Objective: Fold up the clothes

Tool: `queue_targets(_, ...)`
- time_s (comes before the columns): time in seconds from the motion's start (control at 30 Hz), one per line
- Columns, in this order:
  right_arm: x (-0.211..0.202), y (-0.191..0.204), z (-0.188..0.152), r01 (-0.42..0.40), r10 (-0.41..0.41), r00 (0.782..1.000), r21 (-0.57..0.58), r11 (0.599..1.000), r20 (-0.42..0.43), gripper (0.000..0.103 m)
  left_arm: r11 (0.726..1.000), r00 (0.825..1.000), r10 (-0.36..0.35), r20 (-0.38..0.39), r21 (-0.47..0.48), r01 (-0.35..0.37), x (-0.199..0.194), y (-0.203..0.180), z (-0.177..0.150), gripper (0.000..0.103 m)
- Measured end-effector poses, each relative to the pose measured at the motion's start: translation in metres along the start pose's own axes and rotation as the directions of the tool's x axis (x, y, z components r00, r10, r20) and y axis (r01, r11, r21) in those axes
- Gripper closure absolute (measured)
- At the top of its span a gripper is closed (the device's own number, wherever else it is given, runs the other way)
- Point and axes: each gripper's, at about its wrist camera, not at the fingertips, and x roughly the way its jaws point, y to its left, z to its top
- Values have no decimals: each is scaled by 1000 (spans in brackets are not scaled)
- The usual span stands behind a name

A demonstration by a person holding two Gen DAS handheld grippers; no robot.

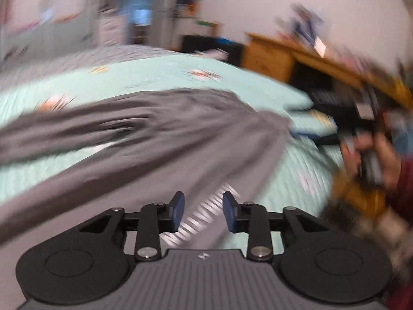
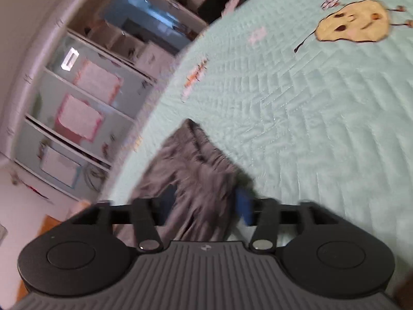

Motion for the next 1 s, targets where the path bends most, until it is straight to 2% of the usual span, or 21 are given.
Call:
queue_targets(0.07, -3, 7, -21, -42, 41, 994, -8, 999, -99, 43, 990, 999, 24, -45, 143, -17, 6, -27, -10, 67)
queue_targets(0.17, 3, 18, -59, -87, 88, 963, 16, 996, -254, 43, 951, 990, 107, -88, 298, -76, 25, -55, -26, 67)
queue_targets(0.2, 5, 22, -69, -98, 100, 953, 20, 995, -285, 43, 942, 988, 126, -87, 324, -91, 29, -59, -30, 66)
queue_targets(0.37, 22, 35, -88, -121, 132, 934, 53, 991, -333, 45, 937, 979, 195, -59, 305, -168, 38, -58, -25, 58)
queue_targets(0.43, 20, 36, -92, -117, 135, 930, 73, 990, -341, 59, 936, 975, 215, -58, 297, -189, 39, -58, -22, 58)
queue_targets(0.47, 20, 37, -94, -118, 139, 927, 81, 990, -347, 62, 932, 973, 223, -58, 306, -195, 38, -59, -21, 58)
queue_targets(0.53, 22, 36, -97, -120, 148, 921, 100, 988, -360, 79, 919, 967, 247, -57, 330, -215, 40, -62, -20, 58)
queue_targets(0.6, 21, 35, -100, -123, 158, 916, 117, 985, -370, 89, 909, 961, 270, -64, 346, -232, 42, -62, -18, 59)
queue_targets(0.63, 20, 34, -101, -125, 163, 914, 123, 984, -371, 94, 908, 959, 276, -71, 347, -236, 42, -61, -17, 67)
queue_targets(0.67, 21, 33, -101, -128, 167, 914, 128, 984, -369, 94, 907, 956, 282, -78, 348, -239, 42, -61, -16, 87)
queue_targets(0.7, 21, 32, -101, -131, 171, 914, 132, 983, -367, 96, 902, 953, 292, -85, 355, -244, 42, -60, -15, 98)
queue_targets(0.73, 20, 31, -100, -131, 171, 917, 132, 983, -362, 98, 898, 949, 301, -92, 362, -250, 42, -59, -14, 103)
queue_targets(0.77, 18, 29, -99, -130, 168, 920, 128, 983, -355, 99, 893, 945, 311, -98, 370, -255, 42, -58, -13, 103)
queue_targets(0.8, 16, 28, -98, -127, 163, 923, 124, 984, -348, 103, 901, 952, 287, -104, 368, -232, 37, -58, -12, 103)
queue_targets(0.83, 14, 28, -96, -124, 159, 926, 122, 985, -343, 103, 907, 959, 262, -109, 366, -206, 33, -59, -10, 103)
queue_targets(0.9, 8, 27, -93, -118, 148, 929, 109, 987, -338, 103, 898, 963, 246, -109, 399, -185, 26, -66, -13, 103)
queue_targets(0.93, 4, 26, -92, -112, 136, 931, 91, 990, -338, 103, 907, 969, 215, -121, 393, -152, 24, -69, -14, 103)
queue_targets(1.0, -3, 20, -92, -86, 103, 934, 62, 994, -342, 103, 904, 971, 202, -128, 405, -135, 24, -75, -19, 103)
